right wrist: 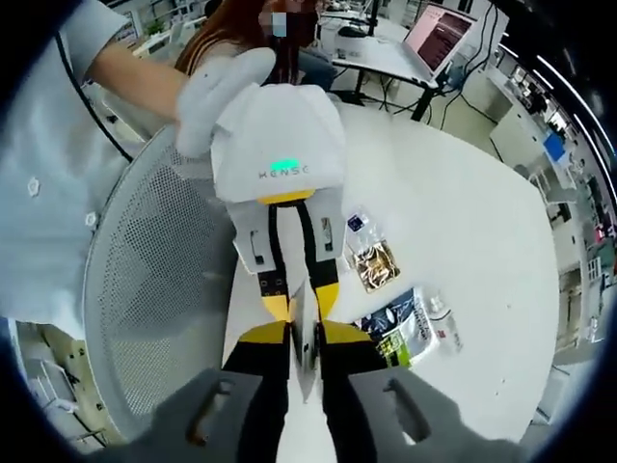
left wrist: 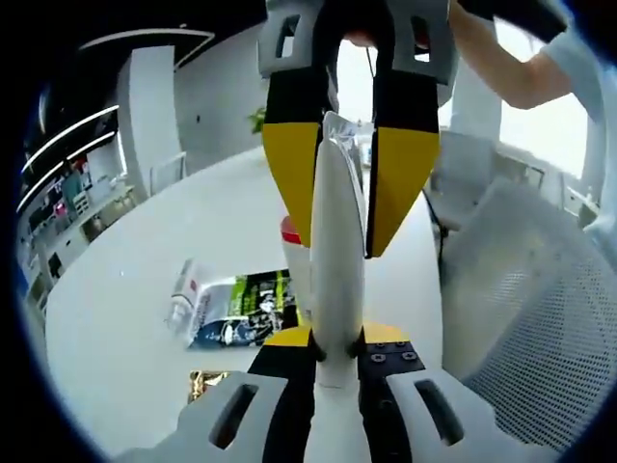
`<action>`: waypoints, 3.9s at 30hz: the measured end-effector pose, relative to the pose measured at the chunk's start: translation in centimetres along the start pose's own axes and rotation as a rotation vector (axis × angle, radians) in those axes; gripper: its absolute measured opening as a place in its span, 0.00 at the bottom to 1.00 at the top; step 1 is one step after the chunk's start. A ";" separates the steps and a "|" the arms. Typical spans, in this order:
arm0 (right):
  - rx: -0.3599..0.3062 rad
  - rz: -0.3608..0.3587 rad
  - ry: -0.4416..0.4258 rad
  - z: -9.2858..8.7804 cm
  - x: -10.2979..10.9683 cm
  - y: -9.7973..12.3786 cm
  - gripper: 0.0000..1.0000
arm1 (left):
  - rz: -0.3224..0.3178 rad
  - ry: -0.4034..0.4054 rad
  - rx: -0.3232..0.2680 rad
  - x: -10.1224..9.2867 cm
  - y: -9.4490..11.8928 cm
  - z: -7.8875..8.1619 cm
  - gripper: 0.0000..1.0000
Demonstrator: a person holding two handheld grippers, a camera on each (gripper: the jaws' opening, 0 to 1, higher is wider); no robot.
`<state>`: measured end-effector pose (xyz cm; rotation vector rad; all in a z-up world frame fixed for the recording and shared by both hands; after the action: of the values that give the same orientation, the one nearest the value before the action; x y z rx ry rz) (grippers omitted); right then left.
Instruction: Arrange the skincare products in the storage area until every visible bottle or jar stands upright without overlapping.
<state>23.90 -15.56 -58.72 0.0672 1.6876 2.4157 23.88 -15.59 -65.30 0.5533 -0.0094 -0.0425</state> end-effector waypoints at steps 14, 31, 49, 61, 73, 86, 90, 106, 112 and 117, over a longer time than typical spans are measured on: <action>0.053 0.034 -0.012 -0.8 -1.2 -0.2 0.06 | -0.015 0.010 -0.026 0.8 -1.1 -0.2 0.15; 0.086 0.024 -0.019 -0.8 -1.9 0.0 0.04 | -0.039 -0.059 -0.042 1.6 -1.8 0.1 0.18; 0.119 0.003 -0.003 -0.8 -2.5 0.1 0.05 | -0.031 -0.056 -0.009 1.8 -0.9 -0.6 0.16; 0.110 0.010 -0.007 -1.3 -3.0 0.2 0.05 | -0.039 -0.071 0.000 2.2 -1.4 -0.4 0.16; 0.105 0.015 -0.018 -1.5 -2.9 0.2 0.05 | -0.037 -0.065 -0.001 2.5 -1.7 -0.5 0.17; 0.081 0.008 -0.037 -1.8 -3.1 -0.1 0.12 | -0.041 -0.071 0.002 2.5 -1.8 -0.4 0.17; 0.091 0.006 -0.032 -2.2 -3.1 -0.2 0.21 | -0.042 -0.064 0.006 2.3 -1.8 -0.4 0.18; 0.018 -0.089 -0.115 -3.0 -4.0 1.1 0.53 | 0.003 -0.077 0.022 2.7 0.9 0.8 0.35; -0.017 -0.125 -0.157 -3.3 -4.0 1.8 0.64 | 0.035 -0.088 0.037 3.3 2.1 1.1 0.39; -0.028 -0.148 -0.181 -4.0 -3.8 2.2 0.72 | 0.049 -0.087 0.048 3.5 2.9 1.2 0.45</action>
<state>26.72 -20.69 -57.77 0.1475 1.5241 2.2510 27.47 -13.92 -62.82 0.5986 -0.1088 -0.0180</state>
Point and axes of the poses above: the point that each gripper's makers call its tool centre point, and the gripper's own axes: y roughly backward along the fingers, x roughly to its left, z roughly out of its top, the point moved 2 cm from there along y, roughly backward along the fingers, and after that the axes turned 1 degree about y, right-handed, at the moved point
